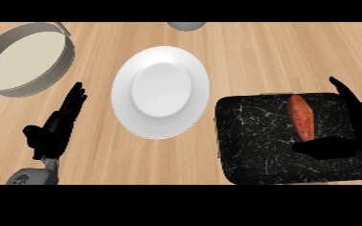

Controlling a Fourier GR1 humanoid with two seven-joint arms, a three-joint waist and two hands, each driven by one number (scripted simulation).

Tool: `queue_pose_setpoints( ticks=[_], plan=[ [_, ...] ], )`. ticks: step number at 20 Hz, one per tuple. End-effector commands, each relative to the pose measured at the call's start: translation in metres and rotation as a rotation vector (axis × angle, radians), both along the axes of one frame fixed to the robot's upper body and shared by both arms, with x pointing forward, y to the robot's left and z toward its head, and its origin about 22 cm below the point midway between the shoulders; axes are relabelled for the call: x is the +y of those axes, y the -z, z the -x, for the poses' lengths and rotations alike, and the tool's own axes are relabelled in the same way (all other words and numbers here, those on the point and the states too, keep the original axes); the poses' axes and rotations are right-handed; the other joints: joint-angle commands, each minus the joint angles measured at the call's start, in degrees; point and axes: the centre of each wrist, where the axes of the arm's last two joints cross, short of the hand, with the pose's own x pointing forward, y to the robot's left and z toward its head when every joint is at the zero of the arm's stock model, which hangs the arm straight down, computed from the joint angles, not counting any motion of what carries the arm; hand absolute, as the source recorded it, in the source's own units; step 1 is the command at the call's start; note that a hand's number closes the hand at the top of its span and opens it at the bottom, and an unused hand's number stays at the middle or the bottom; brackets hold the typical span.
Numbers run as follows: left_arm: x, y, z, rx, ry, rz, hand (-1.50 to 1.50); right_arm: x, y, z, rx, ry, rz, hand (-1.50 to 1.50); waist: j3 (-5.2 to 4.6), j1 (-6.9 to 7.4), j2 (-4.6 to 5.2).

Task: Pick the sweet potato from the tray and place it in the plate

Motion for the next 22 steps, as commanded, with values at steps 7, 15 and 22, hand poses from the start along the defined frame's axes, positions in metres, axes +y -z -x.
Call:
queue_pose_setpoints(
  ticks=[7,15,22],
  plan=[
    [-0.012,0.0,-0.004,0.0,0.002,-0.004,0.0,-0.004,0.006,-0.009,0.222,0.028,0.09,-1.5,0.06,0.1,0.05],
    [-0.02,-0.009,-0.006,-0.014,-0.002,0.009,0.0,-0.018,0.037,-0.024,0.266,0.014,0.058,-1.5,0.09,0.23,0.03],
    [0.0,0.022,0.012,-0.015,-0.002,0.001,0.0,-0.023,0.066,-0.037,0.301,0.053,0.149,-1.5,0.06,0.21,0.07]
  ],
)
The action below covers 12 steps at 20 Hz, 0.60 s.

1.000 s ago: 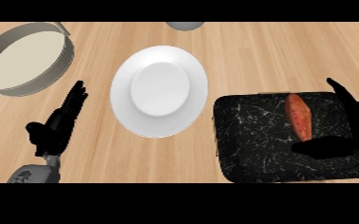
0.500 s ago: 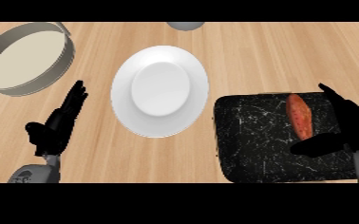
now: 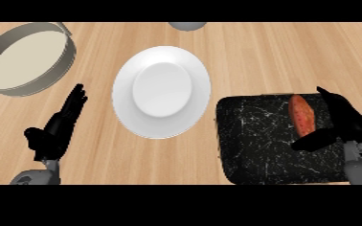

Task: Pick the sweet potato from the tray and place it in the plate

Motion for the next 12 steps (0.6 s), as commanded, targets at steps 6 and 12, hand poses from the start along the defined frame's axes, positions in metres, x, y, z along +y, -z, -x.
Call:
queue_pose_setpoints(
  ticks=[6,12],
  plan=[
    [0.005,-0.024,-0.01,0.01,0.01,0.011,0.0,0.0,0.026,-0.029,0.032,-0.016,-0.011,-1.5,0.01,0.09,0.01],
    [-0.013,0.013,-0.003,0.013,0.017,0.001,0.0,0.005,0.046,-0.02,0.027,-0.127,-0.044,1.5,-0.01,-0.12,0.06]
  ],
)
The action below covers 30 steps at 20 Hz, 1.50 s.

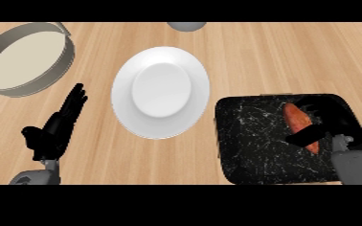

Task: Pick the sweet potato from the tray and place it in the plate

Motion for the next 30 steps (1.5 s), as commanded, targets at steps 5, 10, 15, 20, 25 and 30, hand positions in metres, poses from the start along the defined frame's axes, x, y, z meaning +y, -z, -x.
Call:
queue_pose_setpoints(
  ticks=[5,10,15,20,25,30],
  plan=[
    [0.004,0.006,0.003,0.009,0.013,-0.015,0.0,0.008,0.021,-0.004,-0.029,-0.074,-0.004,1.5,0.51,0.13,0.38],
    [0.001,0.0,0.002,0.01,0.005,-0.006,0.0,0.051,0.012,0.039,-0.198,-0.041,0.093,1.5,0.47,-0.6,0.08],
    [0.007,0.018,0.017,0.022,-0.037,-0.017,0.0,0.097,0.018,0.118,-0.28,0.02,0.153,1.5,0.37,-2.46,-0.36],
    [0.011,0.003,0.01,0.004,-0.026,-0.004,0.0,0.132,-0.018,0.161,-0.408,0.038,0.169,1.5,0.45,-0.97,0.0],
    [0.012,-0.002,-0.003,0.008,-0.015,-0.01,0.0,0.16,-0.058,0.179,-0.517,0.009,0.223,1.5,0.45,-0.53,0.19],
    [-0.003,0.002,0.004,0.009,-0.016,-0.016,0.0,0.18,-0.094,0.188,-0.713,0.033,0.274,1.5,0.41,-0.29,0.15]
  ],
)
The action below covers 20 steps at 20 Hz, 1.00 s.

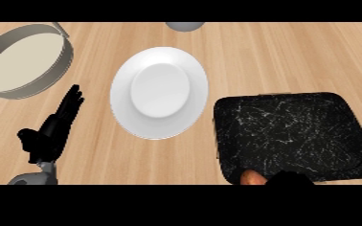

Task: Pick the sweet potato from the tray and place it in the plate

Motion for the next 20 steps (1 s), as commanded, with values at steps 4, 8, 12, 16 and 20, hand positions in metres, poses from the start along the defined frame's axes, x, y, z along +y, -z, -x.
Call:
queue_pose_setpoints(
  ticks=[4,8,12,16,20],
  plan=[
    [-0.01,0.005,-0.016,-0.009,0.014,0.003,0.0,0.042,-0.039,0.002,-0.198,-0.001,0.058,1.5,0.0,0.37,0.33],
    [0.002,-0.018,-0.018,0.005,0.024,0.007,0.0,0.056,-0.047,-0.009,-0.204,-0.035,0.037,1.5,0.03,1.22,0.44],
    [-0.015,-0.005,-0.007,-0.013,0.046,0.009,0.0,0.054,-0.051,-0.022,-0.19,-0.069,0.017,1.5,0.02,1.94,0.6],
    [-0.017,-0.004,-0.011,-0.015,0.057,0.002,0.0,0.059,-0.05,-0.035,-0.148,-0.104,0.001,1.5,-0.05,2.91,0.85],
    [-0.027,-0.007,-0.018,-0.011,0.066,0.001,0.0,0.074,-0.035,-0.064,-0.101,-0.122,-0.031,1.5,0.0,3.41,1.03]
  ],
)
